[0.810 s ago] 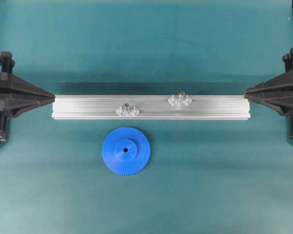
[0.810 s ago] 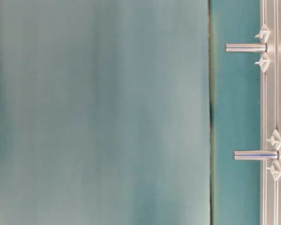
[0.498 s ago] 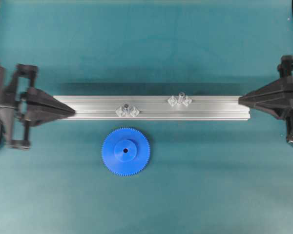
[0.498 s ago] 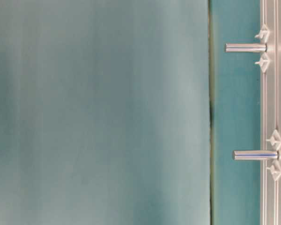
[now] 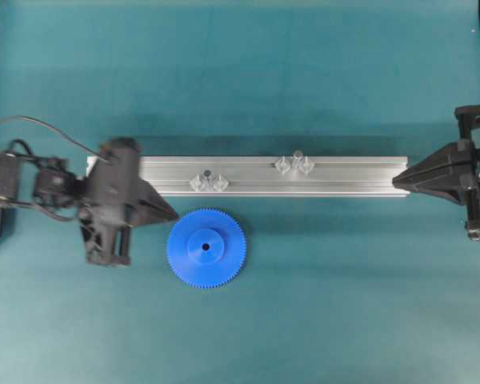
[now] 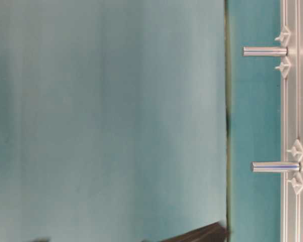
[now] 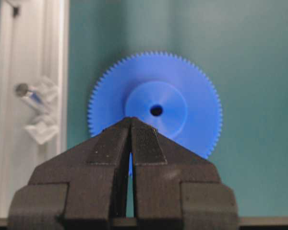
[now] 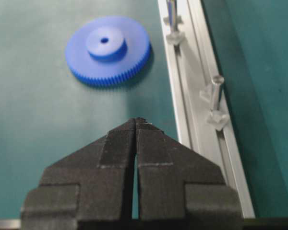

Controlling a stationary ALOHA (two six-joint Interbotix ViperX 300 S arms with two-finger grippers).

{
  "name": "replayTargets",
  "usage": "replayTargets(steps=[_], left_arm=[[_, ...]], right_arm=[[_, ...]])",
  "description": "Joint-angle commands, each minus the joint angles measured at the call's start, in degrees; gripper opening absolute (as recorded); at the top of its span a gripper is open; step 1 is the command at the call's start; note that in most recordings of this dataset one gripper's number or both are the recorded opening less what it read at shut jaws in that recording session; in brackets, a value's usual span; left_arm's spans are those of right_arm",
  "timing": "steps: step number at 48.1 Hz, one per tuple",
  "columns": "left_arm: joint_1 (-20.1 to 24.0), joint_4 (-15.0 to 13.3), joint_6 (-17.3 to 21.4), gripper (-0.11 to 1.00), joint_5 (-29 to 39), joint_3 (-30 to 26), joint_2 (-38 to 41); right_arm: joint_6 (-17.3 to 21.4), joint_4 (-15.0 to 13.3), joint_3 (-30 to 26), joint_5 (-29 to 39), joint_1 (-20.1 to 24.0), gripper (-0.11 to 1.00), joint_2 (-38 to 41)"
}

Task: Find the location of the shaft and insert the large gear.
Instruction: 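Move the left gripper over the large blue gear's hub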

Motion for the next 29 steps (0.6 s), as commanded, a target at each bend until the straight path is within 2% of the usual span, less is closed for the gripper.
replayTargets(steps=[1, 13, 17, 21, 29], left_arm=[[-1.05, 0.18, 0.09, -0.01, 0.09, -2.55, 2.46], [-1.23, 0.18, -1.23, 0.00, 3.87, -8.17, 9.67], [-1.32, 0.18, -1.23, 0.08, 4.39, -9.23, 11.34], [-1.32, 0.18, -1.14, 0.26, 4.66, -9.84, 12.39], [-1.58, 0.18, -1.23, 0.75, 4.66, -10.20, 13.62]], right_arm=[[0.70, -0.26, -1.32, 0.09, -0.09, 0.00, 0.53], [0.70, -0.35, -0.97, 0.26, -1.23, 0.00, 0.00], [0.70, -0.35, -0.97, 0.70, -1.49, 0.00, -0.09], [0.79, -0.35, -0.88, 1.23, -1.41, 0.00, -0.18], [0.79, -0.35, -0.79, 1.49, -1.41, 0.00, -0.26]])
